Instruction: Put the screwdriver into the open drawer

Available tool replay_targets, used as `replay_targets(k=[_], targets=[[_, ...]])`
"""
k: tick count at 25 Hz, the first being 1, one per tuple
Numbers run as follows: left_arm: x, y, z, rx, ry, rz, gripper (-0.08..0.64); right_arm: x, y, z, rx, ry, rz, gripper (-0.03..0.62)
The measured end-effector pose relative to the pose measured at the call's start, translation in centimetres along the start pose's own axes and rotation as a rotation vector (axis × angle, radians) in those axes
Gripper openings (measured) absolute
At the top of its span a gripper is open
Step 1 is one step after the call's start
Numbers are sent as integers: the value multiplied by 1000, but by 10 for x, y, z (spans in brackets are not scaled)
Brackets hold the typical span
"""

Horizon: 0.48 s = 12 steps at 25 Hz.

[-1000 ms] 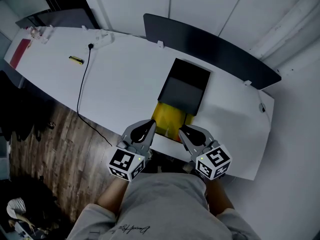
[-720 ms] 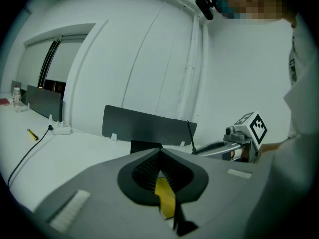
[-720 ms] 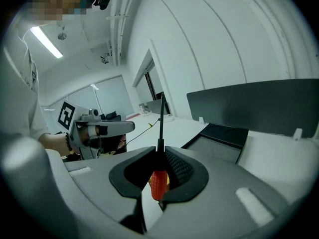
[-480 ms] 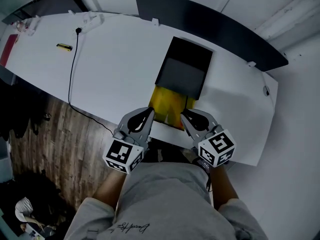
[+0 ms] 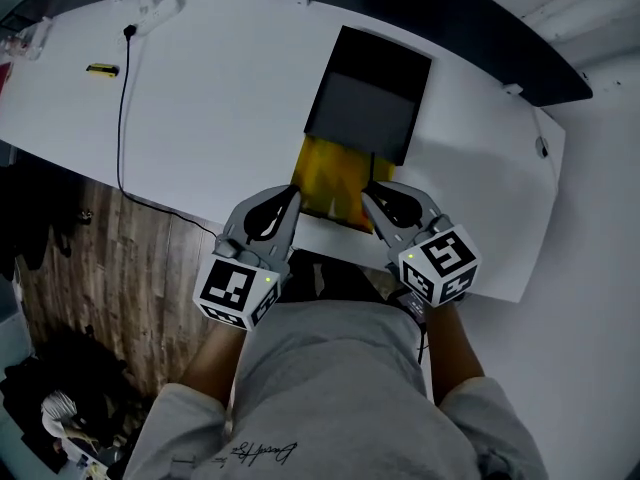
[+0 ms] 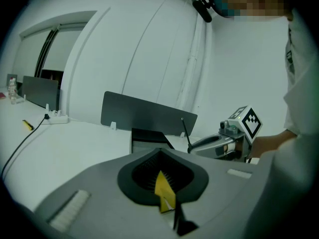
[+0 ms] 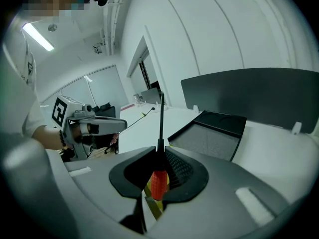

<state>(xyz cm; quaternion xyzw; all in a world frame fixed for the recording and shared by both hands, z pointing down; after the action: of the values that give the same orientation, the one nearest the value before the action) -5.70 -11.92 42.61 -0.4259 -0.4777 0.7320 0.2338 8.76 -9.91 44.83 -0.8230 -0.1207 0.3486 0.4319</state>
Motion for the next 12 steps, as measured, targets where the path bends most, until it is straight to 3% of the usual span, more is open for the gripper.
replay_targets(k=[12], targets=[[-11,-12,14,9,9,16,0,-18,-21,-11,0,-17,92,73]])
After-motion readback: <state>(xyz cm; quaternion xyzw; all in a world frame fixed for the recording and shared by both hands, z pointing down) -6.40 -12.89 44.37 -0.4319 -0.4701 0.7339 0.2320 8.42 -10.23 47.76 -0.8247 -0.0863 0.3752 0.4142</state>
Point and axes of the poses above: the fingertips, and each gripper's own axes: x backward along the fingers, z to its left, y out of its top, the point moved 3 cm from there along x, backward along the fingers, and after that the axes turned 12 degrees about y, right-handed, at the moved point
